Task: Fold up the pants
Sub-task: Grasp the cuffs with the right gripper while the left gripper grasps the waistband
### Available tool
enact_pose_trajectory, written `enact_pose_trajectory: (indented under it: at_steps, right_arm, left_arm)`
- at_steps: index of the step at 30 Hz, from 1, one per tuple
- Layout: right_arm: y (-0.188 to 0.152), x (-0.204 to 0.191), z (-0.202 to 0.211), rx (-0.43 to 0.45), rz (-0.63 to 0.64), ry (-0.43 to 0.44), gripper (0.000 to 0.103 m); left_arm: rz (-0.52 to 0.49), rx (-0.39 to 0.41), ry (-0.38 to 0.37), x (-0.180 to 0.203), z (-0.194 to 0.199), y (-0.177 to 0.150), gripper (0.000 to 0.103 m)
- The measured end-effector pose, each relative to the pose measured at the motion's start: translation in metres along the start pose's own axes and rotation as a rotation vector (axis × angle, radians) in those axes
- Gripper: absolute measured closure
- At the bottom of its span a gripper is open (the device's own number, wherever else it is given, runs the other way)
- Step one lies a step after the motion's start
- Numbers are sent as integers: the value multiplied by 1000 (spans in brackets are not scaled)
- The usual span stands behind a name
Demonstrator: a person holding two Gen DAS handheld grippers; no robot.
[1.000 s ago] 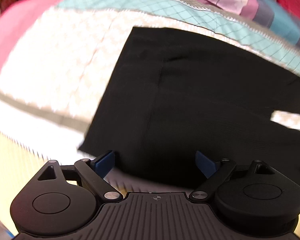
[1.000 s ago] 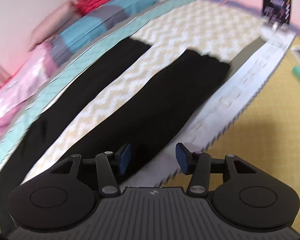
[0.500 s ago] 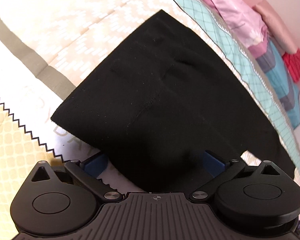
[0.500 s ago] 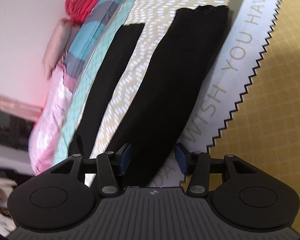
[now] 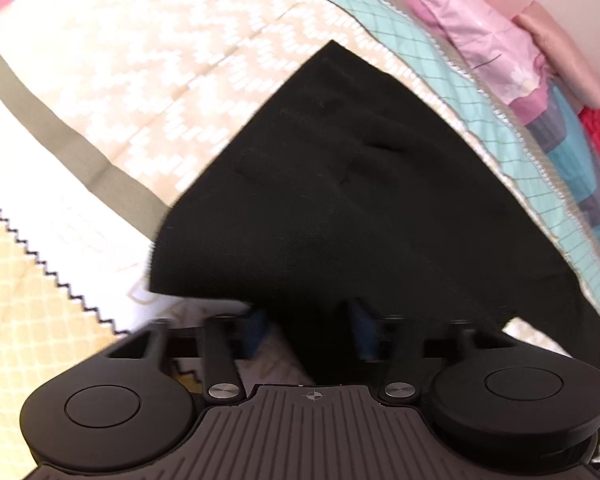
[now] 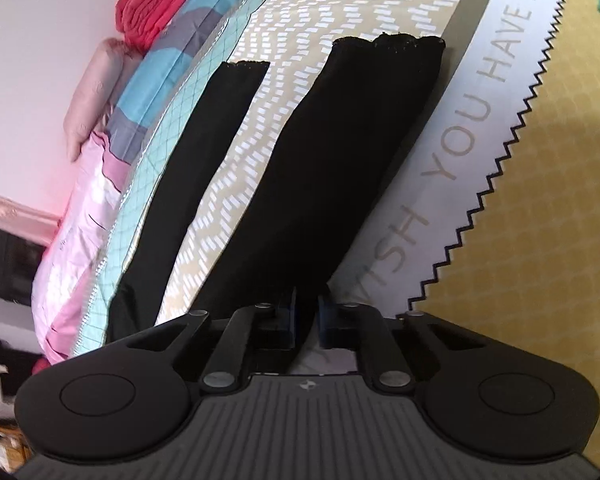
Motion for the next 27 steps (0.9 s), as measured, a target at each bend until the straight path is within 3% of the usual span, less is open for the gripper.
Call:
enact_pose_trajectory:
  at_steps: [1, 2, 8, 13, 20, 24, 27]
  right_arm:
    - [0, -1, 0, -1, 6, -3, 91]
    - [0, -1, 0, -2, 16, -10, 91]
    - [2, -13, -2, -10, 114, -66, 91]
    - [10, -30, -1, -6, 163, -62, 92]
    - [52, -96, -12, -4, 229, 41, 93]
    - [89, -137, -44, -15, 204, 69, 94]
    - [113, -162, -83, -28, 192, 58, 94]
  left_arm:
    - [11, -9, -8, -2, 0, 1, 11]
    - [29, -19, -24, -3, 0, 2, 21]
    - [57, -17, -50, 0, 2, 11, 24]
    - [48, 20, -90, 16, 15, 28, 25]
    - [0, 66, -140, 49, 19, 69, 27]
    - [-24, 72, -140, 67, 2, 108, 30]
    - [-43, 39, -97, 77, -25, 136, 32]
Point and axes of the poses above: each gripper's, at about its wrist camera, not at the fingertips, and z roughly against the way its jaws point, x to its right, y to its top, the point moved 8 cm from there along -z, roughly the way its jaws point, and after that the axes turned 2 degrees about -y, right-handed, at the moved point
